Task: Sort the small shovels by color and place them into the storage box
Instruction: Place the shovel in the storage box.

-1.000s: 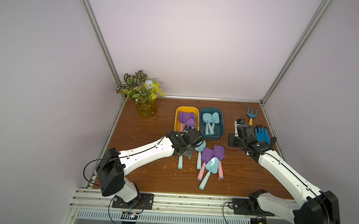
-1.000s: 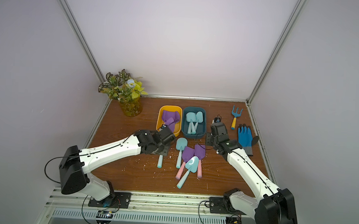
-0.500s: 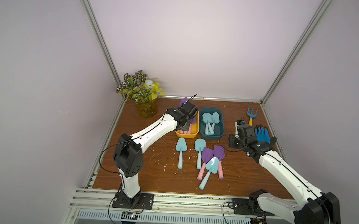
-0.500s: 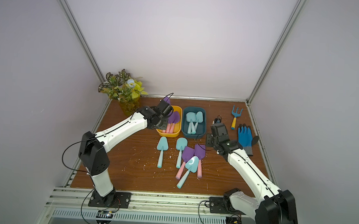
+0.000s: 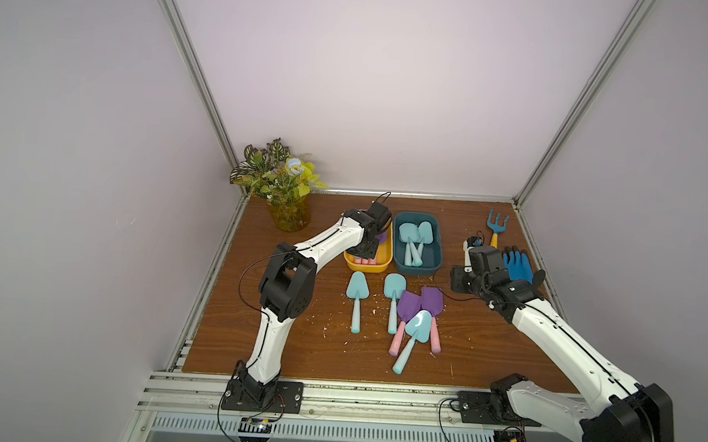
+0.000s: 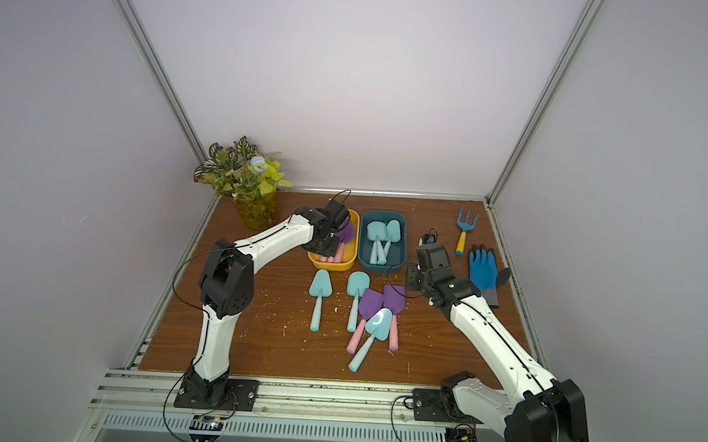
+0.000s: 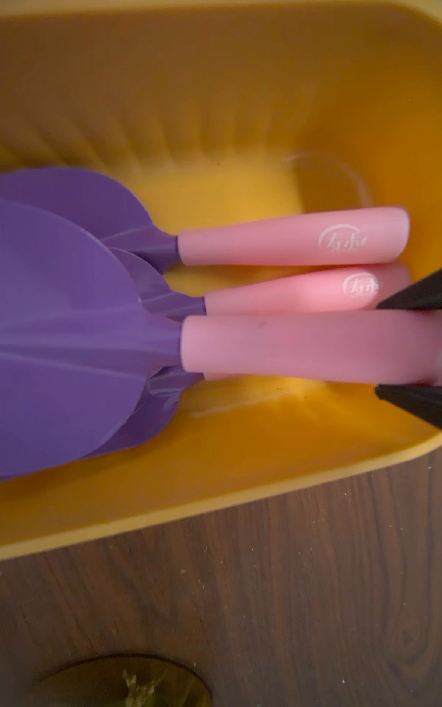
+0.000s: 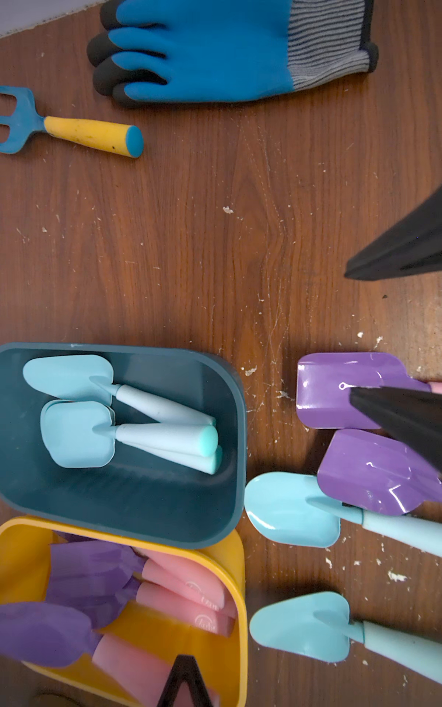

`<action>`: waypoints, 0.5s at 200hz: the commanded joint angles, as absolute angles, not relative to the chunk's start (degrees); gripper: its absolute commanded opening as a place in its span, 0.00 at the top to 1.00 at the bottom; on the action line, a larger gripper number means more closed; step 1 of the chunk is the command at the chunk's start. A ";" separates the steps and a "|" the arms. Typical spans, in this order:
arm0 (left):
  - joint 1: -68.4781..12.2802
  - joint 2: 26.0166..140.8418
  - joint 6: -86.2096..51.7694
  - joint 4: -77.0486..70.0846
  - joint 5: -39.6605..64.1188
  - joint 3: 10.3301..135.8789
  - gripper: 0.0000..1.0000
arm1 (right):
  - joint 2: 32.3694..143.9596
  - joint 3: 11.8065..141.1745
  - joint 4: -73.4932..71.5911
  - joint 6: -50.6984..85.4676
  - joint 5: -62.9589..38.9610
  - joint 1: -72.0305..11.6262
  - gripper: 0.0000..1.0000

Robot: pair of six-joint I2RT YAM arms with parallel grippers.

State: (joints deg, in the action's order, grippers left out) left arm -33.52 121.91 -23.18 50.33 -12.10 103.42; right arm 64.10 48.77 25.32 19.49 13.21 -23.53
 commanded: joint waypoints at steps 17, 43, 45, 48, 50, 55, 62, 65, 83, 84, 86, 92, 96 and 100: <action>-32.22 122.59 -21.40 50.84 -10.62 106.76 0.87 | 62.89 48.91 25.22 19.69 13.02 -23.40 0.49; -31.71 123.43 -21.26 50.98 -9.42 106.63 0.87 | 62.88 48.70 25.05 19.69 12.86 -23.40 0.49; -31.66 123.45 -21.20 50.98 -9.34 106.62 0.87 | 62.85 48.69 25.05 19.73 12.84 -23.38 0.49; -31.65 123.54 -21.21 50.91 -9.28 106.60 0.87 | 62.84 48.59 25.00 19.70 12.88 -23.38 0.49; -31.60 123.56 -21.19 50.94 -9.24 106.50 0.87 | 62.84 48.60 24.97 19.69 12.84 -23.38 0.49; -31.59 123.74 -21.10 50.96 -9.10 106.37 0.87 | 62.84 48.52 24.97 19.69 12.85 -23.33 0.49; -31.48 123.85 -21.05 50.97 -9.15 106.27 0.86 | 62.76 48.48 24.96 19.72 12.90 -23.38 0.49; -31.46 123.92 -20.99 50.95 -9.13 106.26 0.86 | 62.75 48.39 24.96 19.74 12.96 -23.38 0.49; -31.14 124.32 -20.83 50.97 -8.96 106.09 0.86 | 62.82 48.29 24.96 19.60 13.02 -23.38 0.49; -31.17 124.34 -20.83 50.98 -8.96 106.09 0.86 | 62.79 48.27 24.96 19.64 13.01 -23.38 0.49; -31.15 124.38 -20.83 50.98 -8.96 106.08 0.86 | 62.83 48.32 24.96 19.65 13.05 -23.36 0.49; -31.12 124.49 -20.83 50.98 -8.85 106.00 0.86 | 62.84 48.23 24.95 19.60 13.04 -23.31 0.49; -31.13 124.50 -20.75 50.98 -8.83 105.93 0.86 | 62.85 48.18 24.89 19.60 12.98 -23.31 0.49; -31.11 124.47 -20.73 50.93 -8.77 105.93 0.86 | 62.84 48.21 24.90 19.60 13.05 -23.32 0.49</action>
State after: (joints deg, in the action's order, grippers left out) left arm -31.92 123.85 -21.76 50.41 -9.23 105.49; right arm 64.10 48.75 25.30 19.49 13.19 -23.53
